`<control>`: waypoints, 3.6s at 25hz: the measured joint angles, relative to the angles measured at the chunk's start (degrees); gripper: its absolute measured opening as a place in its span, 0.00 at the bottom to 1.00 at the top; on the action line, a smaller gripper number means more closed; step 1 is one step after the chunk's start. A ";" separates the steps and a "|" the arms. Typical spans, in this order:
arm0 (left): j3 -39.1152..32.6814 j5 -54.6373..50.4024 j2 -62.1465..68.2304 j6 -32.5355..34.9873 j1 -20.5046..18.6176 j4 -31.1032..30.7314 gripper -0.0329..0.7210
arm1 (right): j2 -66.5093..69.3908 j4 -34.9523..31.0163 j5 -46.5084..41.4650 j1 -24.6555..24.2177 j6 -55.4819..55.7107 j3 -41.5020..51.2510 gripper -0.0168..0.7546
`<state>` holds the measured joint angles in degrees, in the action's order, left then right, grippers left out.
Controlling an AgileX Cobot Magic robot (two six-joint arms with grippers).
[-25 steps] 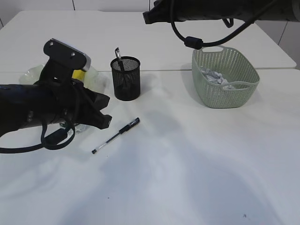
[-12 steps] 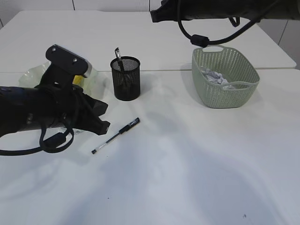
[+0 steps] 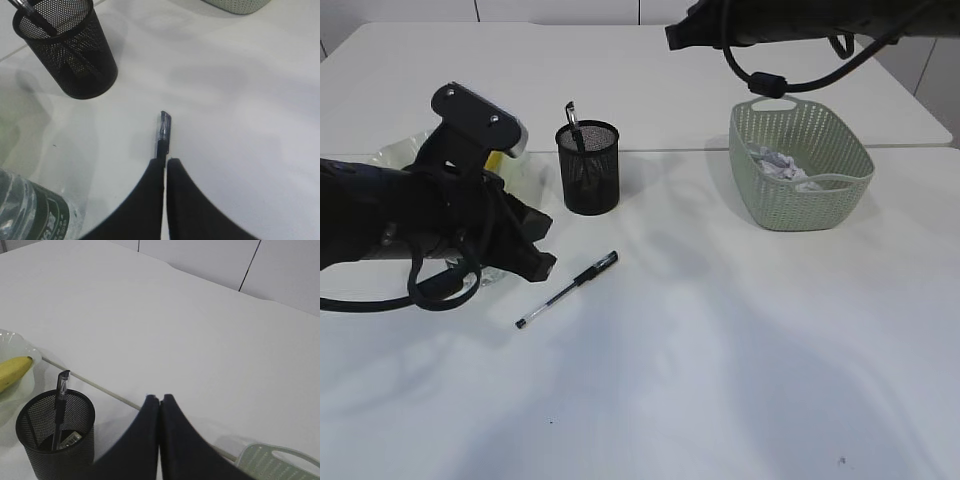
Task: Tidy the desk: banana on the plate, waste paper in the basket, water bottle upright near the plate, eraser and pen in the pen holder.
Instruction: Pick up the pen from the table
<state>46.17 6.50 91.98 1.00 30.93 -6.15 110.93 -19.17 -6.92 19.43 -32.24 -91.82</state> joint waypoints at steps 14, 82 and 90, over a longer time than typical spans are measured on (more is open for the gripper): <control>1.28 -0.62 1.24 0.00 0.00 -0.75 0.02 | 0.00 -0.99 0.00 -1.87 0.00 0.00 0.00; 10.17 -15.41 10.04 0.09 0.00 3.68 0.64 | 0.87 -9.41 -2.71 -2.11 0.00 0.00 0.00; 16.04 -15.41 14.42 0.09 0.00 3.68 0.64 | 0.87 -9.46 -2.79 -2.11 0.00 0.00 0.00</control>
<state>62.22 -8.91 106.40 1.09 30.93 -2.47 111.80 -28.64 -9.71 17.32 -32.24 -91.82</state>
